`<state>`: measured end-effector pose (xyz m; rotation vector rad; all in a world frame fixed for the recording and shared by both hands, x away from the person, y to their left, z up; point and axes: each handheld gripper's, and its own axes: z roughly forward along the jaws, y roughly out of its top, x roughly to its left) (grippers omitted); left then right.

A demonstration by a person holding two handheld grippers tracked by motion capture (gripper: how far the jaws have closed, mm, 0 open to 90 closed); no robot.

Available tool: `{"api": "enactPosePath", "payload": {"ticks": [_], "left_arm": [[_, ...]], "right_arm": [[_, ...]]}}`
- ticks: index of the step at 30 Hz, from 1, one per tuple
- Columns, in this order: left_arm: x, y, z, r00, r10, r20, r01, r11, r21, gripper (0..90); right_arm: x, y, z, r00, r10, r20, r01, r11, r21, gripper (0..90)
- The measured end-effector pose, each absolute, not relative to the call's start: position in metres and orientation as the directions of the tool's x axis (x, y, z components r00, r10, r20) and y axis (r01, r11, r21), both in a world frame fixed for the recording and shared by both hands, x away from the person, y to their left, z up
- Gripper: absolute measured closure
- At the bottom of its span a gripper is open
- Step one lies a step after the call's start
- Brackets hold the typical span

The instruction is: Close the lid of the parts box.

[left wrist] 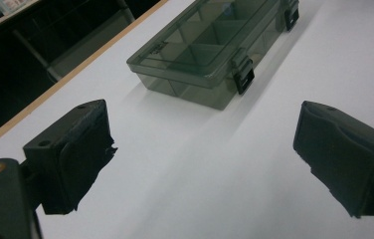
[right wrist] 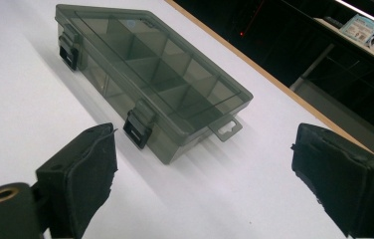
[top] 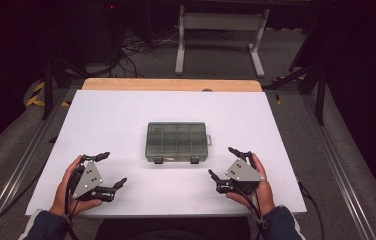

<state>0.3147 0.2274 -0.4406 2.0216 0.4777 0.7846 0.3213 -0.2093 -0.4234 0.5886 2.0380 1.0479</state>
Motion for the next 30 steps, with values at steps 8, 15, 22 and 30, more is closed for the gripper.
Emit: {"api": "enactPosePath", "payload": {"ticks": [8,15,22,30], "left_arm": [[0.314,0.238,-0.448,0.719,0.615,0.323,0.066,-0.524,0.849,8.7],[0.314,0.247,-0.453,0.709,0.637,0.302,0.096,-0.512,0.854,8.4],[0.314,0.253,-0.459,0.7,0.657,0.28,0.122,-0.496,0.859,8.4],[0.316,0.262,-0.465,0.683,0.689,0.241,0.154,-0.459,0.875,8.4]], "right_arm": [[0.322,-0.218,-0.43,-0.612,0.689,-0.389,0.088,0.548,0.832,10.8],[0.321,-0.226,-0.434,-0.607,0.703,-0.371,0.1,0.53,0.842,9.7],[0.32,-0.236,-0.439,-0.59,0.724,-0.357,0.107,0.508,0.854,9.3],[0.316,-0.252,-0.447,-0.565,0.76,-0.321,0.14,0.472,0.87,9.0]]}}
